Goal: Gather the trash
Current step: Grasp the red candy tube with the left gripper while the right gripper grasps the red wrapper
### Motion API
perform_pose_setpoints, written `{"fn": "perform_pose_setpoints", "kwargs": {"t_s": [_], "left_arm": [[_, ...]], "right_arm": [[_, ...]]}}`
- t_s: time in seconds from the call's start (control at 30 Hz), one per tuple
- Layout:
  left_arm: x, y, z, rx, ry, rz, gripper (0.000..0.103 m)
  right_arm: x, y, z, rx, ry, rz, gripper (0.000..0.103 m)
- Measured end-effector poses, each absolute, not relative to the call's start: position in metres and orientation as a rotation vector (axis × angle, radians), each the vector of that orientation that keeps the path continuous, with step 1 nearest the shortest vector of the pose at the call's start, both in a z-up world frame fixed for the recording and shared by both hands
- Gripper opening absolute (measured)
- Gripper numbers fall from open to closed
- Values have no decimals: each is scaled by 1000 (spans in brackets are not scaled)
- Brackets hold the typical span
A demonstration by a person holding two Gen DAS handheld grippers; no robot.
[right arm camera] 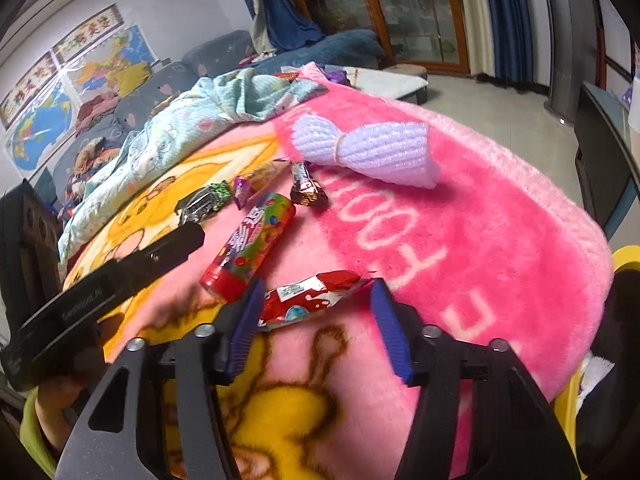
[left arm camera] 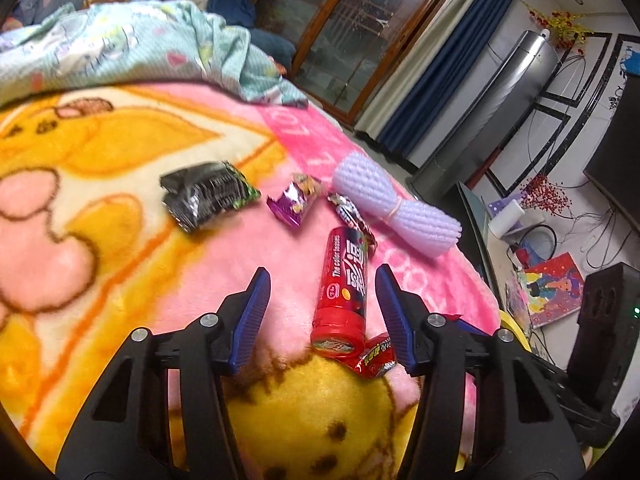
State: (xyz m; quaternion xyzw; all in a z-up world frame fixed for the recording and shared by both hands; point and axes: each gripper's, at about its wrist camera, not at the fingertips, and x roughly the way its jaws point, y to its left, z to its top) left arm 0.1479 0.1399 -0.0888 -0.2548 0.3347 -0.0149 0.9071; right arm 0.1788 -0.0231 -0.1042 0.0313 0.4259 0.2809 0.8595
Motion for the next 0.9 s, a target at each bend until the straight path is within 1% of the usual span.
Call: {"fn": "perform_pose_setpoints", "kwargs": {"t_s": [0.03, 0.17, 0.23, 0.3, 0.4, 0.43, 0.5, 0.57, 0.9], "left_arm": [[149, 139, -90, -529, 698, -36, 47], [156, 135, -98, -537, 740, -58, 44], [157, 133, -101, -541, 754, -68, 44], [158, 130, -104, -546, 772, -81, 43], [160, 126, -107, -540, 792, -94, 40], [160, 124, -107, -534, 795, -97, 40], [161, 122, -108, -525, 802, -104, 35], [161, 120, -109, -525, 812, -107, 27], [159, 117, -108, -504, 820, -115, 26]], "right_arm": [[182, -23, -107, 77, 906, 588, 47], [192, -25, -117, 123, 947, 591, 31], [194, -27, -120, 147, 948, 596, 28], [193, -28, -121, 139, 943, 603, 20], [192, -30, -122, 133, 940, 615, 14], [191, -31, -121, 130, 938, 619, 13], [189, -33, -120, 125, 931, 624, 11], [186, -35, -117, 118, 921, 630, 10], [173, -43, -105, 62, 861, 631, 8]]}}
